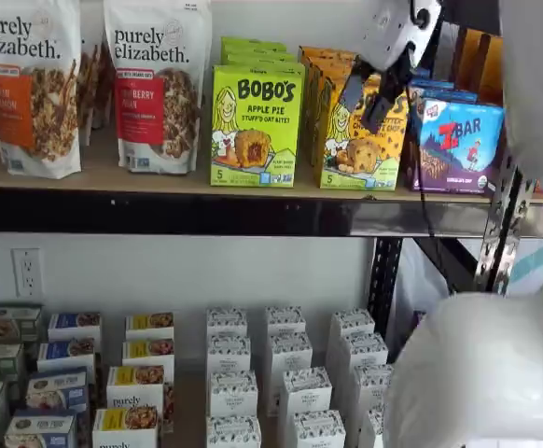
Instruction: Pick up the orange box on the top shelf, the fifth box from the left
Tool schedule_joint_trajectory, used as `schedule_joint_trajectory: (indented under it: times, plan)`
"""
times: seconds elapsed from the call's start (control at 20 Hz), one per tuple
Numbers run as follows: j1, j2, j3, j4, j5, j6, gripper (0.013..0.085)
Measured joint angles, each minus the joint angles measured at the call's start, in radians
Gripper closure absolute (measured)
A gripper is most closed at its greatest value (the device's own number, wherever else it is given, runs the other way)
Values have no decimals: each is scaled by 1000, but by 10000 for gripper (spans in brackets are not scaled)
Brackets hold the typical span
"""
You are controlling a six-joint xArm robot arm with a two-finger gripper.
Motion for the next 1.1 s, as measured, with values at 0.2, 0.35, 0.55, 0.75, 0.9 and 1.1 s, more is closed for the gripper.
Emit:
schedule_joint_trajectory:
  times: [0.2, 0.35, 0.55, 0.75, 0.9, 1.1]
  plan:
    - [25, 84, -117, 5, 137, 38, 130]
    - [43, 92, -138, 7, 138, 60, 130]
    - [46, 47, -87, 43, 39, 70, 130]
    - [40, -14, -14, 96, -86, 71, 130]
    - [39, -55, 33, 125, -171, 74, 130]
    - [64, -112, 103, 118, -320, 86, 130]
